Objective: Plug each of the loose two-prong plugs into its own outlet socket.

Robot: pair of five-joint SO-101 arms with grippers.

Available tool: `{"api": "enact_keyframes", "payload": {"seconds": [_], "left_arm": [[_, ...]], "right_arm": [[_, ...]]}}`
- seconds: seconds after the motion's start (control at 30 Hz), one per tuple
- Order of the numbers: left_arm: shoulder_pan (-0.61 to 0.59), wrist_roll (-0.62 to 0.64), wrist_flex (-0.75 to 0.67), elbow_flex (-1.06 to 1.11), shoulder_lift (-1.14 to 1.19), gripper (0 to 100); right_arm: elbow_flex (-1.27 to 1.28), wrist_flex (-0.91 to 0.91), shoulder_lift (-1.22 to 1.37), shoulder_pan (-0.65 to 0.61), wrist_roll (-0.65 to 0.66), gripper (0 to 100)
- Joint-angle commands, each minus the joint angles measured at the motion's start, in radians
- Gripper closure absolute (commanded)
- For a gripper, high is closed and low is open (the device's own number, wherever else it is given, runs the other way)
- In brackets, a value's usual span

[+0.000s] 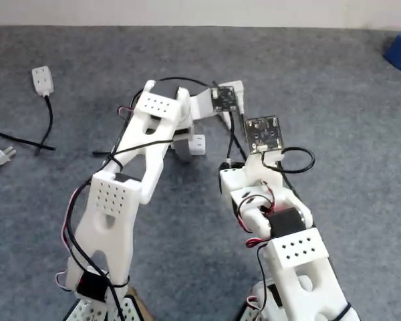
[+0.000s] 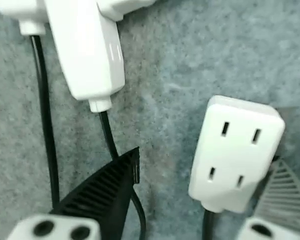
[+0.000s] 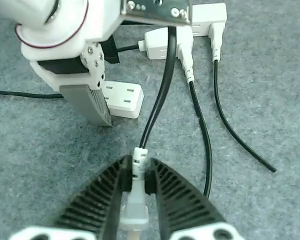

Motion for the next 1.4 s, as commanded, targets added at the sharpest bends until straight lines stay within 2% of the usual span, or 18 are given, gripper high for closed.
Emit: {"api": "enact_keyframes", "payload": {"seconds": [0.0, 0.17, 0.27, 0.47, 0.53, 0.6, 0.83, 0.97, 1.17, 1.37], "left_arm": [[0.021, -0.011, 0.126, -0.111, 0.031, 71], [0.091, -0.011, 0.325, -0.139, 0.05, 98], [0.127, 0.031, 0.434, -0.14, 0.047, 98], [0.163, 0.265, 0.488, -0.185, 0.036, 99], [0.166, 0.368, 0.491, -0.159, -0.001, 100], [0.18, 0.433, 0.491, -0.09, -0.056, 100], [0.249, 0.476, 0.485, 0.297, -0.328, 100], [0.294, 0.476, 0.365, 0.59, -0.529, 100], [0.323, 0.476, 0.038, 1.072, -0.762, 100], [0.326, 0.459, -0.123, 1.199, -0.771, 100]], "right_arm": [[-0.005, -0.045, -0.001, 0.001, 0.011, 99.2], [-0.005, -0.048, -0.001, 0.001, 0.008, 99.2], [-0.005, -0.047, -0.001, 0.001, 0.008, 99.2], [-0.005, -0.035, 0.001, 0.007, 0.005, 99.2], [-0.007, -0.01, 0.001, 0.008, -0.032, 99.2], [-0.007, 0.001, 0.001, 0.012, -0.054, 99.2], [-0.016, 0.002, -0.001, 0.122, -0.083, 99.2], [-0.016, 0.002, -0.001, 0.12, -0.08, 99.2], [-0.016, 0.004, -0.002, 0.117, -0.081, 99.2], [-0.015, 0.005, -0.008, 0.117, -0.083, 99.2]]}}
